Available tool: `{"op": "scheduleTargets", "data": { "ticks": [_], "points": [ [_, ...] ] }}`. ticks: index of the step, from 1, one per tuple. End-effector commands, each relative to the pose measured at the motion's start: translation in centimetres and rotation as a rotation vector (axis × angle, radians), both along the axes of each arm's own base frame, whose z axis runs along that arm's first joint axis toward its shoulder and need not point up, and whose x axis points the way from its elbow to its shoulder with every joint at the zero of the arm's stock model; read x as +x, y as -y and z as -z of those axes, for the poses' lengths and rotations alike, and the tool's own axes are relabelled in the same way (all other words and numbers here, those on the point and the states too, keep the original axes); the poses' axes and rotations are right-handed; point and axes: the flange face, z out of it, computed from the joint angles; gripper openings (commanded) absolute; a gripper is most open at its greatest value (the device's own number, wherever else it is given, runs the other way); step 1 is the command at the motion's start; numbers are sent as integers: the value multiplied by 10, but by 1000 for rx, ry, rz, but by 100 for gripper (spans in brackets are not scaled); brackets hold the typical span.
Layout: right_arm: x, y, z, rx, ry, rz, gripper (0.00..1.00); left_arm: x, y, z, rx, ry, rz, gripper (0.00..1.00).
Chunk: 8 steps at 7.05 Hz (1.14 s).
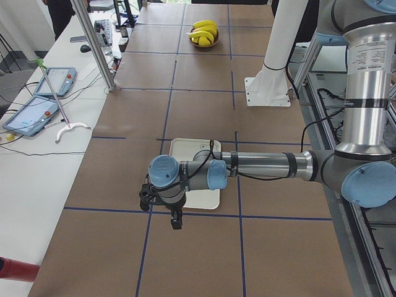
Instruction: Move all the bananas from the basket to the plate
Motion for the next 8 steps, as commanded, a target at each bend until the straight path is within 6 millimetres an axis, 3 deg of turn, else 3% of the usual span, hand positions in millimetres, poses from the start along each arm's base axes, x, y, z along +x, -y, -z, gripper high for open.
{"op": "scheduleTargets", "data": {
  "ticks": [1, 6, 7, 8],
  "points": [
    [0, 1, -2, -4, 1, -2, 100, 0, 1, 3, 7, 0, 1, 100],
    [0, 4, 1, 2, 0, -3, 100, 0, 0, -1, 0, -1, -1, 100],
    [0, 5, 7, 13, 4, -3, 100, 0, 0, -1, 1, -3, -1, 100],
    [-2, 9, 26, 51, 34, -7, 100, 0, 0, -1, 1, -3, -1, 100]
  ]
}}
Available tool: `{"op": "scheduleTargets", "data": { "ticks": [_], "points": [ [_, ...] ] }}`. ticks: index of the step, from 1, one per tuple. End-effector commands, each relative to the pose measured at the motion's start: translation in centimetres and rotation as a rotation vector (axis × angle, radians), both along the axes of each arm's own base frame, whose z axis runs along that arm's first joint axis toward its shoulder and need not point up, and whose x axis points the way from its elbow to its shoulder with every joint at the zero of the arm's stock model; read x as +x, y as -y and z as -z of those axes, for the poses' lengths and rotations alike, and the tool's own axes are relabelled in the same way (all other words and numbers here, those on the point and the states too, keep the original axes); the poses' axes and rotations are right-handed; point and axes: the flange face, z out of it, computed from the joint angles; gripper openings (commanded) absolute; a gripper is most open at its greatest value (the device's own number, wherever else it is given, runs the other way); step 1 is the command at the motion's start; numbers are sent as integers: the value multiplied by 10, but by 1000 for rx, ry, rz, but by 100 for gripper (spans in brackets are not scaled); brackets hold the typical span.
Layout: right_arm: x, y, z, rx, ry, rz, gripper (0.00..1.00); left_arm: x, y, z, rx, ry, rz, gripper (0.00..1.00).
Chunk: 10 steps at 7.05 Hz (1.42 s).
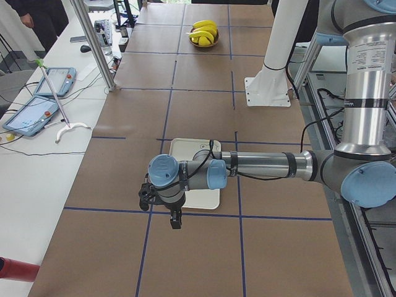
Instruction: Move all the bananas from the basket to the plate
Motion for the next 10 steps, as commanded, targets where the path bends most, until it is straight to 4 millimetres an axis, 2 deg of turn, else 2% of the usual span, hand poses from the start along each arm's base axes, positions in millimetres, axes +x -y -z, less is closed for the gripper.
{"op": "scheduleTargets", "data": {
  "ticks": [1, 2, 3, 4, 5, 6, 7, 8, 9, 10],
  "points": [
    [-2, 0, 28, 50, 28, -5, 100, 0, 0, 1, 2, -4, 0, 100],
    [-3, 5, 38, 71, 30, -4, 100, 0, 0, 1, 1, -5, 1, 100],
    [-6, 19, 58, 66, 40, -31, 100, 0, -1, 1, -1, -5, 1, 100],
    [-21, 37, 75, -36, 51, -114, 100, 0, -2, 3, 4, -5, 1, 100],
    [-44, 38, 92, 41, 50, -64, 100, 0, -2, 3, 4, -5, 1, 100],
    [-65, 38, 95, 87, 48, -28, 100, 0, -1, 4, 7, -5, 1, 100],
    [-85, 25, 88, 79, 27, -9, 100, 0, -4, 2, 3, -5, 1, 100],
    [-103, 8, 93, 97, 1, -56, 99, 0, -4, 3, 4, -5, 1, 100],
    [-116, -11, 85, 97, 21, -76, 99, 0, -3, 4, 6, -5, 1, 100],
    [-131, -19, 85, 97, 30, -56, 99, 1, -4, 4, 7, -7, 1, 100]
  ]
}}
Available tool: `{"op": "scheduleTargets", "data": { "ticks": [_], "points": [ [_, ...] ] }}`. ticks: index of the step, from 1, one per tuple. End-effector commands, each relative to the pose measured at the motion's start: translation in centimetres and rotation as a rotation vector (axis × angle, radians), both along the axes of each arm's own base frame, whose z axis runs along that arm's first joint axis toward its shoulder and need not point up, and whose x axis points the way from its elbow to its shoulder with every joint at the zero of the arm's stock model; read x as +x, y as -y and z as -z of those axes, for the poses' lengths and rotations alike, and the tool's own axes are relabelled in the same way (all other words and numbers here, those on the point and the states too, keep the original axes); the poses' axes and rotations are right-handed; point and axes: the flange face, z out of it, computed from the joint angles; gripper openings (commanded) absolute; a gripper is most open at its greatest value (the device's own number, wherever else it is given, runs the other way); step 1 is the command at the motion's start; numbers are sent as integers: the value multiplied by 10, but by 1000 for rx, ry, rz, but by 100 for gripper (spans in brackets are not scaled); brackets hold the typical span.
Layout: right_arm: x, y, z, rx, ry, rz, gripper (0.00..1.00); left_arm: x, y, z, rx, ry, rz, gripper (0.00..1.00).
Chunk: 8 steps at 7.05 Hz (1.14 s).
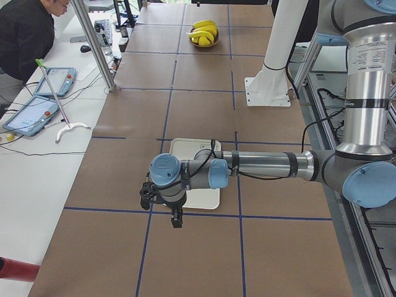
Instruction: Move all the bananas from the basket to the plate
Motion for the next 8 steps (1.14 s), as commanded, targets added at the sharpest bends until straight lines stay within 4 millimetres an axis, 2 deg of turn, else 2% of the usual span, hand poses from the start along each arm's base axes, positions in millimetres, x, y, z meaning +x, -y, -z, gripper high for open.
{"op": "scheduleTargets", "data": {
  "ticks": [1, 5, 8],
  "points": [
    [-28, -25, -2, -4, 10, 38, 99, -1, -2, 0, 0, -1, 1, 100],
    [-64, -31, -10, -25, -1, 121, 97, 0, -2, 1, 3, -1, -1, 100],
    [-82, -31, -31, -43, -46, 154, 98, 0, -1, 1, 4, -1, -1, 100]
  ]
}}
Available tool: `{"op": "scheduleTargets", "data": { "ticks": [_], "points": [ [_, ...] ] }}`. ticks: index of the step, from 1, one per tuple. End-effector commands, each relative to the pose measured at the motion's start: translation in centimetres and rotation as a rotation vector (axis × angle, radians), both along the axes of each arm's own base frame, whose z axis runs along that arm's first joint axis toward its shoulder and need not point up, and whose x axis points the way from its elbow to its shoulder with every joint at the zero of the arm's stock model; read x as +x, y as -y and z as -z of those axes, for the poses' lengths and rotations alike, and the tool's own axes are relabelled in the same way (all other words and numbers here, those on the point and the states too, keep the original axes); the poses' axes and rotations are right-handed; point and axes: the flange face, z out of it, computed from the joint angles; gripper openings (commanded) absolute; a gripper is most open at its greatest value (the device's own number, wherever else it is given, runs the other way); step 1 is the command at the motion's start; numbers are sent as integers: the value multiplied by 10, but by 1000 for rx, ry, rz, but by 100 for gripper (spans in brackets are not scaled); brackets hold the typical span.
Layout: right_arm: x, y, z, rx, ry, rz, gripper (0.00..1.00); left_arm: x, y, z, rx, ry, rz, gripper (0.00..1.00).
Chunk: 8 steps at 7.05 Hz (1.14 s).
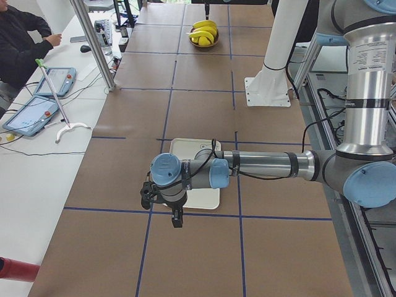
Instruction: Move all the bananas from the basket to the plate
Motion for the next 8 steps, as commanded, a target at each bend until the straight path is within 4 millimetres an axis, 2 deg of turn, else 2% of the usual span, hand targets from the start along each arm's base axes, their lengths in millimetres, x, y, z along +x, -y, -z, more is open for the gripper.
{"op": "scheduleTargets", "data": {
  "ticks": [1, 2, 3, 4, 6, 8],
  "points": [
    [-7, -1, -10, -13, -12, 14, 98, 0, 0, 0, 2, 0, 0, 100],
    [-7, -1, -9, -13, -9, 18, 97, 0, 0, 0, 2, 0, 0, 100],
    [-8, -1, -9, -16, -7, 19, 77, 0, 1, 3, 8, 0, 0, 100],
    [-15, -3, -9, -14, -6, 38, 69, 0, 2, 5, 8, 0, 1, 100],
    [-18, -3, -8, -12, -5, 46, 69, 0, 4, 7, 13, 0, 1, 100],
    [-18, -3, -4, -5, 2, 46, 27, 0, 4, 7, 13, 0, 1, 100]
  ]
}}
